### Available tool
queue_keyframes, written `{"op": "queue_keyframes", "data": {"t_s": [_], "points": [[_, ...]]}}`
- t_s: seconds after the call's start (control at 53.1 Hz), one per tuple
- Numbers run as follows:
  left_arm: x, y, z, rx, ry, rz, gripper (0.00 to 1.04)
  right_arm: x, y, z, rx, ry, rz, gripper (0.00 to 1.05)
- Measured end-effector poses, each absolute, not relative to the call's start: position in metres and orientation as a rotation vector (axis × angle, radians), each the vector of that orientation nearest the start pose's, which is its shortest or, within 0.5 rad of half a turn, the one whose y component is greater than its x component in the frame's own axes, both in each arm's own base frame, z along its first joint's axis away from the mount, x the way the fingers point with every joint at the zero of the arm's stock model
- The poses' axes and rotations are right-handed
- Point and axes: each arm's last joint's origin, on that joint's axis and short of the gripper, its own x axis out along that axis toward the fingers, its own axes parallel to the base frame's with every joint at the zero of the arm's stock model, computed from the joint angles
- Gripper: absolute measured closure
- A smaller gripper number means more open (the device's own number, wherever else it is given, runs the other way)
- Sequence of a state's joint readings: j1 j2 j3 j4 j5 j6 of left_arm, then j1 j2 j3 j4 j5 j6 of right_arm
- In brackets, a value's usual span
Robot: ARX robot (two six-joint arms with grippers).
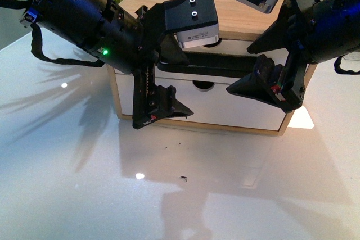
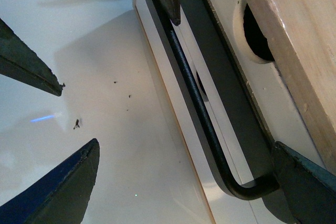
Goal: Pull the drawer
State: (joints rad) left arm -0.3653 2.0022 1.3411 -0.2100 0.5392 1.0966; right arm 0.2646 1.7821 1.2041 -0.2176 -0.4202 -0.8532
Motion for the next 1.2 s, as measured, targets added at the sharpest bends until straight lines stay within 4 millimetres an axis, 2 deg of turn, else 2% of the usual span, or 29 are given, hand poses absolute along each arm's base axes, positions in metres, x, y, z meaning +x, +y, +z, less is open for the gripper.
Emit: {"op": "queue_keyframes", "data": {"t_s": [0.433,0.884,1.204], "points": [[0.386,-0.163,0.168,0.901,0.349,-1.256,0.07,0.364,0.118,0.201,-0.705,0.51,0.984,0.09],[0.386,-0.166,0.167,0.91,0.34,-1.25,0.07,0.371,0.122,0.183,-0.796,0.534,0.952,0.09],[0.385,-0.166,0.161,0.918,0.341,-1.251,0.07,0.372,0.122,0.178,-0.859,0.534,0.959,0.09]]}}
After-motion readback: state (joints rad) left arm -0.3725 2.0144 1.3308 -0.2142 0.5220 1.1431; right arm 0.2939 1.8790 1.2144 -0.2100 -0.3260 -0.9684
